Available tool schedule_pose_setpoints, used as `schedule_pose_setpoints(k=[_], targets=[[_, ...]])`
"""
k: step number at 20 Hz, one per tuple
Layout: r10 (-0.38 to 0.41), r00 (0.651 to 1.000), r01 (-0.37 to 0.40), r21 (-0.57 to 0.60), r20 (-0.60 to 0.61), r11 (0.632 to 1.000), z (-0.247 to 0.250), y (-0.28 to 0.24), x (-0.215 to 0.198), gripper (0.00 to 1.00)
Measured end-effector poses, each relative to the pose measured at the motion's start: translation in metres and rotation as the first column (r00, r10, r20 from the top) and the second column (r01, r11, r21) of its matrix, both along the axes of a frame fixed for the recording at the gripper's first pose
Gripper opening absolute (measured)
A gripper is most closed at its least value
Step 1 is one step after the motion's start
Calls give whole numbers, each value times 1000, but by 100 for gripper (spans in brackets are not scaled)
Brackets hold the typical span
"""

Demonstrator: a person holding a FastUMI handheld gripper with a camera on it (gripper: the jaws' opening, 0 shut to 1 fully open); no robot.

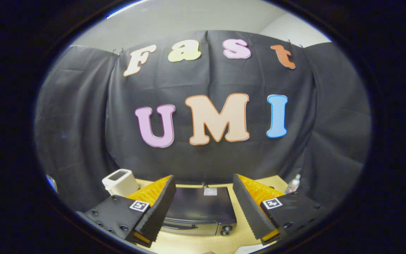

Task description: Open the toaster oven, put the food inside, and close the toaster oven door.

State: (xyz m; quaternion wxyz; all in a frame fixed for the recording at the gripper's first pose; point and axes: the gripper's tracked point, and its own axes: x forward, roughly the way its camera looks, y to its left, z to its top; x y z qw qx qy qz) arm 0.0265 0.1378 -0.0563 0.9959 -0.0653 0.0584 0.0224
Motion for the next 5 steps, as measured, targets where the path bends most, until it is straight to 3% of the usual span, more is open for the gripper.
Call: schedule_pose_setpoints(k=[5], targets=[[77,996,-77,1,48,997,26,-8,-4,98]])
